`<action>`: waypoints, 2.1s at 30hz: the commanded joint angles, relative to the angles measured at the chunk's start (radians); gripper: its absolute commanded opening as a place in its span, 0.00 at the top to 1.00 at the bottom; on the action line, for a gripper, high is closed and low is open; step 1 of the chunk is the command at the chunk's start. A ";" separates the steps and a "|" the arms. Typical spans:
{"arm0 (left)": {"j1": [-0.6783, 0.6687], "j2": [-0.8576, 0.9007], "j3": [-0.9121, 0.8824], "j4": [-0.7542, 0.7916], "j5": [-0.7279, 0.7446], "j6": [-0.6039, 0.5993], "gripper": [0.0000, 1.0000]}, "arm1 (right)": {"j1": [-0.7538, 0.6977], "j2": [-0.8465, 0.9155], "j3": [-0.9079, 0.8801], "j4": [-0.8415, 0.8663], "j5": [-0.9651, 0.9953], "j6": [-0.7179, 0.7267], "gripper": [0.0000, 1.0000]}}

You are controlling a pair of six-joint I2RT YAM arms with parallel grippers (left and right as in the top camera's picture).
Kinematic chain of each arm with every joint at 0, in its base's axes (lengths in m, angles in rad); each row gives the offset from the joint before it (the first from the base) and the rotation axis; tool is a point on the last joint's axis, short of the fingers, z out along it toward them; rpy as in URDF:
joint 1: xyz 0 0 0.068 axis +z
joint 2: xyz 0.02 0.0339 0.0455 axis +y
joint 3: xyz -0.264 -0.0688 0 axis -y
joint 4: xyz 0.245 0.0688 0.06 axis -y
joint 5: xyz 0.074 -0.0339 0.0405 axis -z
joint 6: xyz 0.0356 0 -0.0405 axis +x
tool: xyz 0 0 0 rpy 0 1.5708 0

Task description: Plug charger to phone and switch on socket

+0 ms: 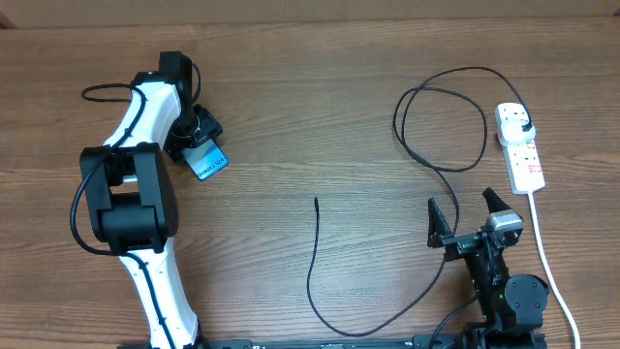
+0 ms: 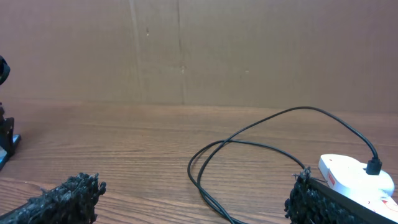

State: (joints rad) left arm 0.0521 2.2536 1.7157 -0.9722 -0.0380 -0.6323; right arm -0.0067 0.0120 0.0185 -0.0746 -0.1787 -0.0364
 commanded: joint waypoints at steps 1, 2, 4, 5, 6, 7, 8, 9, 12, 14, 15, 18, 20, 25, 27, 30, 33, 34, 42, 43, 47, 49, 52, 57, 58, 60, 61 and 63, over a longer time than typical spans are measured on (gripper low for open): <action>-0.007 0.080 -0.019 0.004 0.031 0.000 0.95 | -0.005 -0.009 -0.011 0.005 0.005 0.005 0.00; -0.007 0.080 -0.016 0.003 0.031 0.000 0.96 | -0.005 -0.009 -0.011 0.005 0.005 0.005 0.00; -0.007 0.080 -0.010 0.001 0.031 0.000 0.96 | -0.005 -0.009 -0.011 0.005 0.005 0.005 0.00; -0.007 0.080 -0.008 0.001 0.031 0.000 0.96 | -0.005 -0.009 -0.011 0.005 0.005 0.005 0.00; -0.006 0.080 -0.005 0.000 0.031 0.000 0.96 | -0.005 -0.009 -0.011 0.005 0.005 0.005 0.00; -0.006 0.080 -0.003 0.000 0.031 0.001 0.96 | -0.005 -0.009 -0.011 0.005 0.005 0.005 0.00; -0.007 0.080 -0.001 0.001 0.031 0.000 0.96 | -0.005 -0.009 -0.011 0.005 0.005 0.005 0.00; -0.007 0.080 0.000 0.000 0.031 0.001 0.96 | -0.005 -0.009 -0.011 0.005 0.005 0.005 0.00; -0.007 0.080 0.002 0.000 0.031 0.000 0.96 | -0.005 -0.009 -0.011 0.005 0.005 0.005 0.00; -0.007 0.080 0.002 0.001 0.031 0.000 0.96 | -0.005 -0.009 -0.011 0.005 0.005 0.005 0.00; -0.007 0.080 0.003 0.001 0.031 0.000 0.96 | -0.005 -0.009 -0.011 0.005 0.005 0.005 0.00; -0.007 0.080 0.003 0.001 0.031 0.001 0.96 | -0.005 -0.009 -0.011 0.005 0.005 0.005 0.00; -0.007 0.080 0.005 0.001 0.031 0.001 0.96 | -0.005 -0.009 -0.011 0.005 0.005 0.005 0.00; -0.007 0.080 0.024 -0.015 0.028 0.001 0.96 | -0.005 -0.009 -0.011 0.005 0.005 0.005 0.00; -0.007 0.080 0.039 -0.027 0.027 0.002 0.96 | -0.005 -0.009 -0.011 0.005 0.005 0.005 0.00; -0.007 0.078 0.066 -0.053 0.015 0.005 0.96 | -0.005 -0.009 -0.011 0.005 0.005 0.005 0.00; -0.007 0.068 0.085 -0.073 -0.003 0.005 0.96 | -0.005 -0.009 -0.011 0.005 0.005 0.005 0.00; -0.007 0.065 0.089 -0.077 -0.008 0.005 0.96 | -0.005 -0.009 -0.011 0.005 0.005 0.005 0.00; -0.007 0.015 0.090 -0.089 -0.018 0.005 0.96 | -0.005 -0.009 -0.011 0.005 0.005 0.005 0.00; -0.007 0.010 0.090 -0.090 -0.018 0.005 0.96 | -0.005 -0.009 -0.011 0.005 0.005 0.005 0.00; -0.007 -0.004 0.094 -0.098 -0.018 0.005 0.96 | -0.005 -0.009 -0.011 0.005 0.005 0.005 0.00; -0.007 -0.010 0.094 -0.098 -0.018 0.005 0.96 | -0.005 -0.009 -0.011 0.005 0.005 0.005 0.00; -0.007 -0.020 0.094 -0.098 -0.018 0.005 0.96 | -0.005 -0.009 -0.011 0.005 0.005 0.005 0.00; -0.007 -0.038 0.094 -0.098 -0.023 0.005 0.96 | -0.005 -0.009 -0.011 0.005 0.005 0.005 0.00; -0.007 -0.044 0.094 -0.098 -0.022 0.005 0.96 | -0.005 -0.009 -0.011 0.005 0.005 0.005 0.00; -0.007 -0.049 0.094 -0.098 -0.025 0.005 0.96 | -0.005 -0.009 -0.011 0.005 0.005 0.005 0.00; -0.007 -0.050 0.094 -0.098 -0.025 0.005 0.96 | -0.005 -0.009 -0.011 0.005 0.005 0.005 0.00; -0.007 -0.055 0.094 -0.098 -0.024 0.005 0.96 | -0.005 -0.009 -0.011 0.005 0.005 0.005 0.00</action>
State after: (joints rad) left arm 0.0525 2.2620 1.7885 -1.0668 -0.0418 -0.6323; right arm -0.0067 0.0120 0.0185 -0.0742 -0.1787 -0.0368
